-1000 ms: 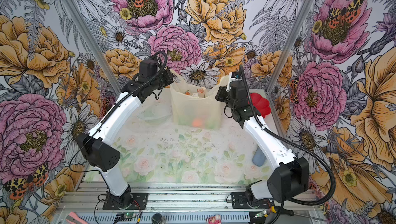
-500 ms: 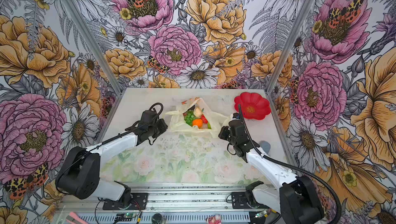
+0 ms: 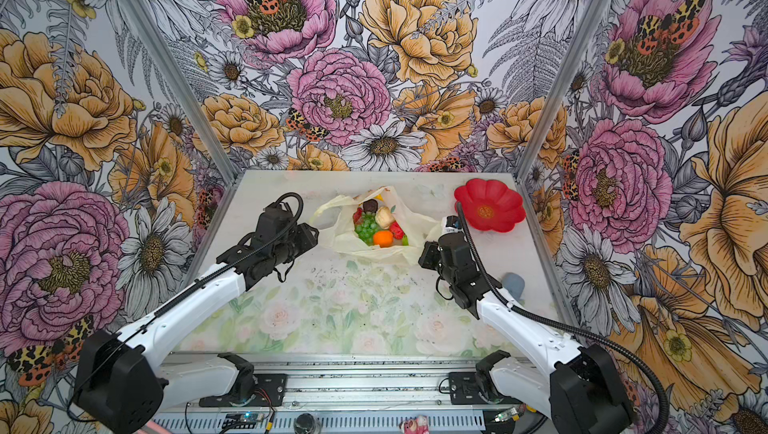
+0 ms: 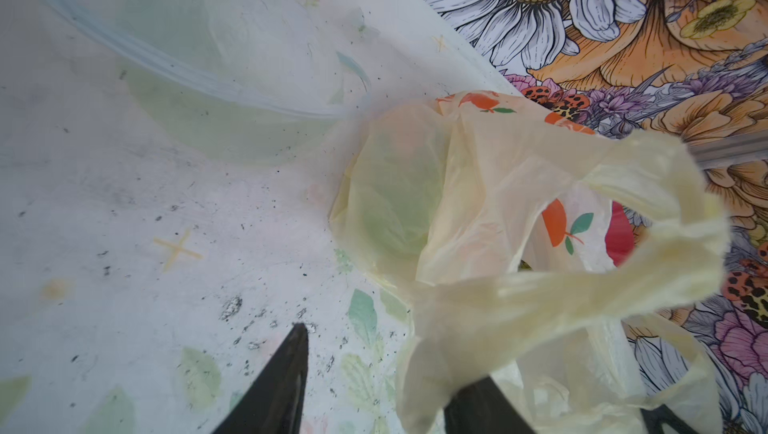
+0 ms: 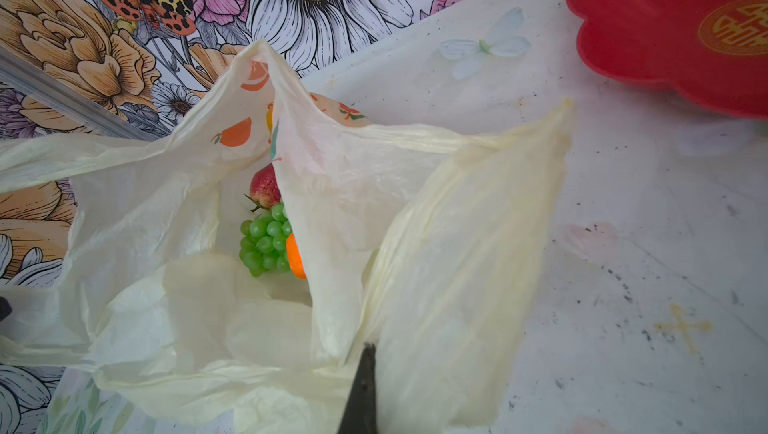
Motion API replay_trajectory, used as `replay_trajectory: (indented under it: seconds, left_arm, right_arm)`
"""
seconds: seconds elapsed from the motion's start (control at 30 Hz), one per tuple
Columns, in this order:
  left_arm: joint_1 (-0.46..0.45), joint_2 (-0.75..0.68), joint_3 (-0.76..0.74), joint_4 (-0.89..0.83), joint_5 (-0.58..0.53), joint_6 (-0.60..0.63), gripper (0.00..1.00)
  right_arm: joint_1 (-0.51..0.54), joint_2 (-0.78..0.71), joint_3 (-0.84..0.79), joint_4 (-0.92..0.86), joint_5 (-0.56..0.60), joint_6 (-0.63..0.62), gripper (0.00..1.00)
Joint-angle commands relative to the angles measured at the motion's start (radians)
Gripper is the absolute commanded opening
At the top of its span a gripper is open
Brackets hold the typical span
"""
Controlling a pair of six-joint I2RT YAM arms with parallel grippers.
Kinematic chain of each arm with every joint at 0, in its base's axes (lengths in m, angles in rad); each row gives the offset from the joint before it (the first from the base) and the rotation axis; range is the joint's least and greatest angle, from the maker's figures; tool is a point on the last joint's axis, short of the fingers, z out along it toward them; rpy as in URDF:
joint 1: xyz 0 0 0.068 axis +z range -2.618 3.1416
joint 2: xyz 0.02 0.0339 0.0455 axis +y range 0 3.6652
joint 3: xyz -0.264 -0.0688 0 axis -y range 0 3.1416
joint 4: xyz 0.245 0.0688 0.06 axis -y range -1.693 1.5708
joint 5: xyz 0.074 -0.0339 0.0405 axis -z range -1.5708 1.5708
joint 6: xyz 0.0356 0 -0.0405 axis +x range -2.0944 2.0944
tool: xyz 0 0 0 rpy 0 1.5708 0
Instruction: Take the fake fruits out of the plastic bag
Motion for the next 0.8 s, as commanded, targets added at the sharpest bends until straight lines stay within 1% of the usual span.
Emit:
replay_trajectory:
  seconds: [0.0,0.07,0.13,0.2,0.27,0.33,0.4,0.47,0.53,0.57,0.67,0.7,0.77]
  left_arm:
    - [-0.061,-0.132,0.103,-0.2,-0.254,0.087,0.54]
    - [-0.126,-0.151,0.177,-0.249,-0.312,0.135,0.54]
    - [-0.205,-0.114,0.262,-0.269,-0.314,0.184,0.54]
    - [-0.299,-0.013,0.367,-0.284,-0.292,0.213,0.55]
    - [-0.377,0.095,0.452,-0.28,-0.259,0.212,0.55]
    - [-0.425,0.206,0.515,-0.259,-0.219,0.202,0.56]
    - [-0.443,0.3,0.544,-0.205,-0.172,0.188,0.56]
    - [-0.436,0.378,0.564,-0.17,-0.124,0.157,0.57]
    - [-0.42,0.464,0.602,-0.179,-0.109,0.133,0.57]
    - [-0.41,0.512,0.628,-0.203,-0.119,0.126,0.57]
    - [-0.403,0.64,0.725,-0.304,-0.258,0.164,0.65]
    - [-0.39,0.679,0.738,-0.318,-0.274,0.172,0.67]
    - [-0.357,0.717,0.738,-0.328,-0.277,0.17,0.67]
  right_arm:
    - [0.03,-0.015,0.004,0.023,0.055,-0.03,0.0]
    - [0.036,-0.005,-0.002,0.025,0.06,-0.031,0.0]
    - [0.041,0.001,-0.002,0.028,0.06,-0.029,0.0]
    - [0.046,0.004,0.0,0.031,0.063,-0.028,0.0]
    - [0.052,0.002,0.005,0.033,0.07,-0.026,0.0]
    - [0.057,-0.008,0.006,0.031,0.078,-0.024,0.0]
    - [0.06,-0.023,0.004,0.033,0.089,-0.023,0.0]
    - [0.062,-0.038,0.0,0.033,0.095,-0.023,0.0]
    - [0.063,-0.052,-0.002,0.033,0.097,-0.024,0.0]
    - [0.065,-0.057,-0.003,0.033,0.099,-0.024,0.0]
    - [0.068,-0.071,-0.011,0.034,0.1,-0.024,0.0]
    - [0.069,-0.073,-0.013,0.036,0.1,-0.024,0.0]
    - [0.072,-0.077,-0.019,0.033,0.097,-0.023,0.0]
